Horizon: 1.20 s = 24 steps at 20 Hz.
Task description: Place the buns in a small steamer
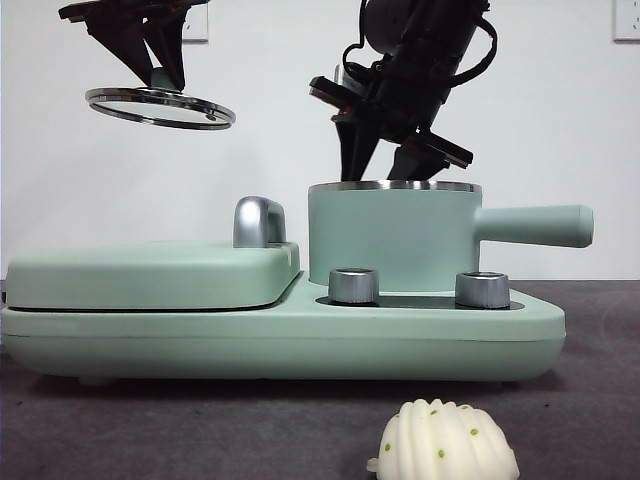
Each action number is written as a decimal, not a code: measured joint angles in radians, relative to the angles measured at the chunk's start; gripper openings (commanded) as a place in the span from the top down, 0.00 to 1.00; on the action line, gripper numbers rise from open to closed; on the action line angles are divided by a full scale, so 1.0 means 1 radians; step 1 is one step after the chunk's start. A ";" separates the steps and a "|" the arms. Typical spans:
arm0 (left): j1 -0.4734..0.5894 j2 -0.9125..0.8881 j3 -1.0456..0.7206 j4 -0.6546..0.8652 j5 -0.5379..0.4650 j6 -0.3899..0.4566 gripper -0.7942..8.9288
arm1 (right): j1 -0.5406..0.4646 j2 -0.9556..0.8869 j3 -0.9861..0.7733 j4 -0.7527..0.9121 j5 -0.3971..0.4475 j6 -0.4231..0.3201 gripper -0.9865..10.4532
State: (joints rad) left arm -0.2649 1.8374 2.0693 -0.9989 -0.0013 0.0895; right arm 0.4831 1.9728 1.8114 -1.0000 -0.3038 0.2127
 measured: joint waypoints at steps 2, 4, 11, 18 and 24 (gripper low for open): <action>0.000 0.000 0.000 0.000 0.000 0.000 0.90 | 0.000 0.000 0.000 0.003 0.000 0.000 0.61; 0.000 0.000 0.000 0.000 0.000 0.000 0.90 | -0.001 0.000 0.000 0.003 0.000 0.000 0.60; 0.000 0.000 0.000 0.000 0.000 0.000 0.90 | -0.002 0.000 0.046 -0.009 0.000 0.000 0.58; 0.001 0.000 0.000 0.000 0.000 0.000 0.90 | -0.002 -0.002 0.165 -0.158 0.024 -0.016 0.58; 0.001 0.000 0.000 0.000 0.000 0.000 0.90 | 0.000 -0.132 0.176 -0.322 0.150 -0.077 0.58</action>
State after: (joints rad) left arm -0.2638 1.8374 2.0693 -0.9985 -0.0013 0.0891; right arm 0.4831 1.8412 1.9873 -1.3224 -0.1539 0.1352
